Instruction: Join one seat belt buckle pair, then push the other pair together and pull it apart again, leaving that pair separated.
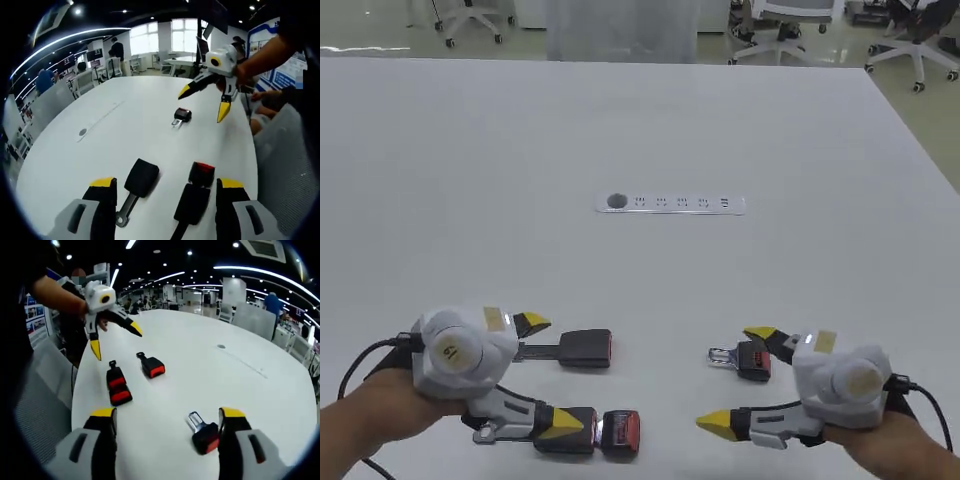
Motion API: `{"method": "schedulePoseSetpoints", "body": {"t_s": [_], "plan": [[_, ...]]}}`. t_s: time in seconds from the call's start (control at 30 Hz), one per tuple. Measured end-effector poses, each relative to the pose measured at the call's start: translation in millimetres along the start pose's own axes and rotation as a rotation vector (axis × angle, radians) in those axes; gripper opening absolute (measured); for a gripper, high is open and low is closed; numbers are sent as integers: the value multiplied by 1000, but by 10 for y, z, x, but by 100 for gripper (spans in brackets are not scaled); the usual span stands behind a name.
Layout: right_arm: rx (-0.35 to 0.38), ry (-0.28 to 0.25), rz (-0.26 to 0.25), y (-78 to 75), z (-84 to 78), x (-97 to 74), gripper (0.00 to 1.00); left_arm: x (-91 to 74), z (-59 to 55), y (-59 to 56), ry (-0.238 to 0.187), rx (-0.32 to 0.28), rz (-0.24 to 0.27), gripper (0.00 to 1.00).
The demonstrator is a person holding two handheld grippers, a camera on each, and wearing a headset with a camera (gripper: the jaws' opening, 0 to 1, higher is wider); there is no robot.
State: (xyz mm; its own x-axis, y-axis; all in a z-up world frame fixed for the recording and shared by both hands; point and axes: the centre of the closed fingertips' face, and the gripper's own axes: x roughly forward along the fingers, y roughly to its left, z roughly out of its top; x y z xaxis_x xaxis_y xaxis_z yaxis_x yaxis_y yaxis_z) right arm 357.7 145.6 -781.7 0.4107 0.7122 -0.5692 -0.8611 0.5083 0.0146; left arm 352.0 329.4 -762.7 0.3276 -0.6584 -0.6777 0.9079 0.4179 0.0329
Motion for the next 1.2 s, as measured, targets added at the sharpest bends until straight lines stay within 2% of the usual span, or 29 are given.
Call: {"method": "schedulePoseSetpoints", "body": {"t_s": [0.23, 0.33, 0.4, 0.43, 0.6, 0.67, 0.83, 0.97, 1.0, 1.03, 1.07, 1.13, 1.2], "plan": [[-29, 73, 5, -355, -193, -47, 82, 109, -5, 218, 23, 27, -16, 83], [-59, 98, 18, -464, -297, -24, 81, 194, -34, 285, 36, 32, -34, 82], [-35, 127, 37, -513, -392, -10, 79, 269, -76, 317, 51, 43, -50, 82], [-37, 124, 40, -532, -401, -4, 79, 301, -93, 333, 55, 43, -53, 82], [-27, 163, 78, -584, -562, 57, 79, 477, -169, 376, 62, 66, -99, 75], [-26, 181, 89, -610, -632, 74, 77, 552, -221, 400, 82, 65, -113, 74], [-27, 205, 129, -588, -703, 127, 76, 704, -316, 391, 103, 101, -167, 69], [-43, 225, 152, -585, -756, 177, 76, 774, -386, 424, 115, 62, -186, 65], [-27, 222, 170, -566, -752, 190, 76, 783, -392, 429, 115, 67, -187, 63], [-28, 221, 171, -562, -733, 192, 75, 784, -370, 418, 100, 69, -197, 60], [-39, 224, 175, -555, -730, 193, 75, 784, -375, 414, 103, 64, -201, 59], [-47, 238, 190, -539, -728, 202, 70, 776, -382, 395, 105, 60, -217, 55], [-57, 259, 205, -549, -735, 201, 59, 794, -428, 405, 118, 78, -213, 54]]}}
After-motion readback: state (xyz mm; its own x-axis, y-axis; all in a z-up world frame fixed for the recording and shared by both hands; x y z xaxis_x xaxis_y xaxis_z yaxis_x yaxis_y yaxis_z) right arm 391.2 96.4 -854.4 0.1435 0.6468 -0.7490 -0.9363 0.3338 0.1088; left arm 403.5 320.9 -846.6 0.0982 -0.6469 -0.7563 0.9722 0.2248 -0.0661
